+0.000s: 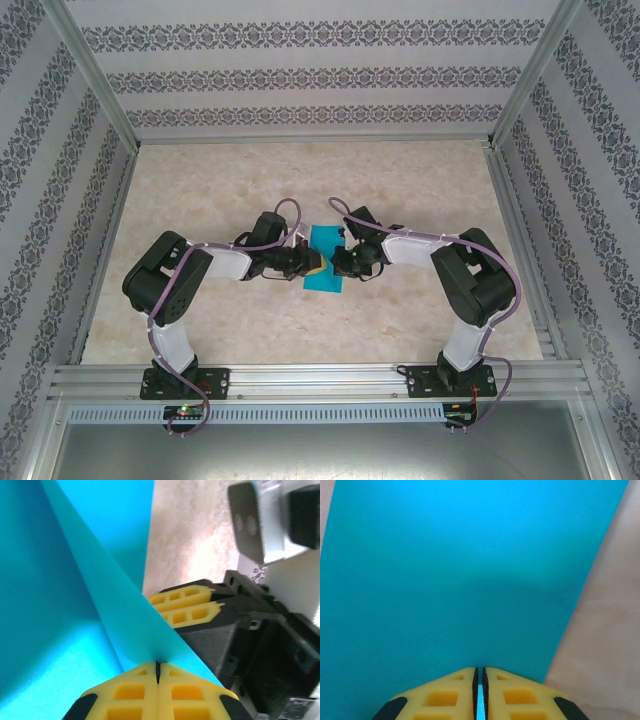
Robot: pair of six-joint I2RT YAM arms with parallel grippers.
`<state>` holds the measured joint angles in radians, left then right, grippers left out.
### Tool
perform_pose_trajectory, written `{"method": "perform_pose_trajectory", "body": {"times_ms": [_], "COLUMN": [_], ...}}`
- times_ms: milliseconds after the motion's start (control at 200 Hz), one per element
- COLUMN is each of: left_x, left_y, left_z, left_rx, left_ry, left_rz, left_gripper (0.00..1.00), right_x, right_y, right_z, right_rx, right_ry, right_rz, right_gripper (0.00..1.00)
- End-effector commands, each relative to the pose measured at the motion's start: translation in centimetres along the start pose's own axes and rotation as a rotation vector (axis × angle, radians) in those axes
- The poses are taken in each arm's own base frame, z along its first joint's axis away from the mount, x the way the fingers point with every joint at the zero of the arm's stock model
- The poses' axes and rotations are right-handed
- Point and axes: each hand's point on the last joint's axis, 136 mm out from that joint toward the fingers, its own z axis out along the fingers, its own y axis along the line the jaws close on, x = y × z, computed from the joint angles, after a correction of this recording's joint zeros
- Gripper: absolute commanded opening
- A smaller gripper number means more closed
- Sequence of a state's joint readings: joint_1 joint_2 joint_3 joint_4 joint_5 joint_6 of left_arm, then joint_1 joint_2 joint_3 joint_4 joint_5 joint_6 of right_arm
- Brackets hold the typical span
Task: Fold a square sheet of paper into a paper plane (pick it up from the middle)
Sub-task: Fold the triangle a second time at the center of the table.
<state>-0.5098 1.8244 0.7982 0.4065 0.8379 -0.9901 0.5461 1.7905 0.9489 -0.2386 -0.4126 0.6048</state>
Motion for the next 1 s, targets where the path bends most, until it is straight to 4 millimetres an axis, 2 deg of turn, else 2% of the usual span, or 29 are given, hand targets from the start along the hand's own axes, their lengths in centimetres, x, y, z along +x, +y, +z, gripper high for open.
{"method": "perform_pose_trajectory", "body": {"times_ms": [0,160,255,395,500,595,694,839,994], "left_x": [-0.1,-0.1,-0.1,-0.2,-0.1,-0.2,-0.1,-0.1,-0.1], "left_y": [-1.4,-0.9,-0.7,-0.3,-0.1,0.0,0.2,0.2,0.3], "left_z": [0.2,0.6,0.8,1.0,1.1,1.2,1.3,1.3,1.3], "left_rx": [0.062,0.061,0.057,0.048,0.043,0.041,0.038,0.036,0.035], "left_ry": [-0.013,-0.006,-0.001,0.001,0.005,0.006,0.008,0.008,0.009], "left_rz": [0.019,0.001,-0.006,-0.017,-0.025,-0.030,-0.035,-0.035,-0.039], "left_gripper": [0.00,0.00,0.00,0.00,0.00,0.00,0.00,0.00,0.00], "right_x": [0.5,-0.6,-1.2,-1.8,-1.6,-1.2,-0.8,-0.7,-0.6], "right_y": [-0.7,0.3,0.8,0.2,0.0,1.0,2.1,2.7,2.6], "right_z": [-0.4,-2.0,-3.7,-6.1,-6.9,-7.1,-6.5,-5.2,-4.2], "right_rx": [-0.002,-0.082,-0.121,-0.114,-0.105,-0.155,-0.193,-0.211,-0.206], "right_ry": [0.022,-0.029,-0.087,-0.159,-0.186,-0.182,-0.157,-0.121,-0.093], "right_rz": [0.059,0.088,0.100,0.118,0.083,0.025,-0.018,-0.024,-0.011], "right_gripper": [0.13,0.13,0.15,0.24,0.32,0.40,0.44,0.42,0.39]}}
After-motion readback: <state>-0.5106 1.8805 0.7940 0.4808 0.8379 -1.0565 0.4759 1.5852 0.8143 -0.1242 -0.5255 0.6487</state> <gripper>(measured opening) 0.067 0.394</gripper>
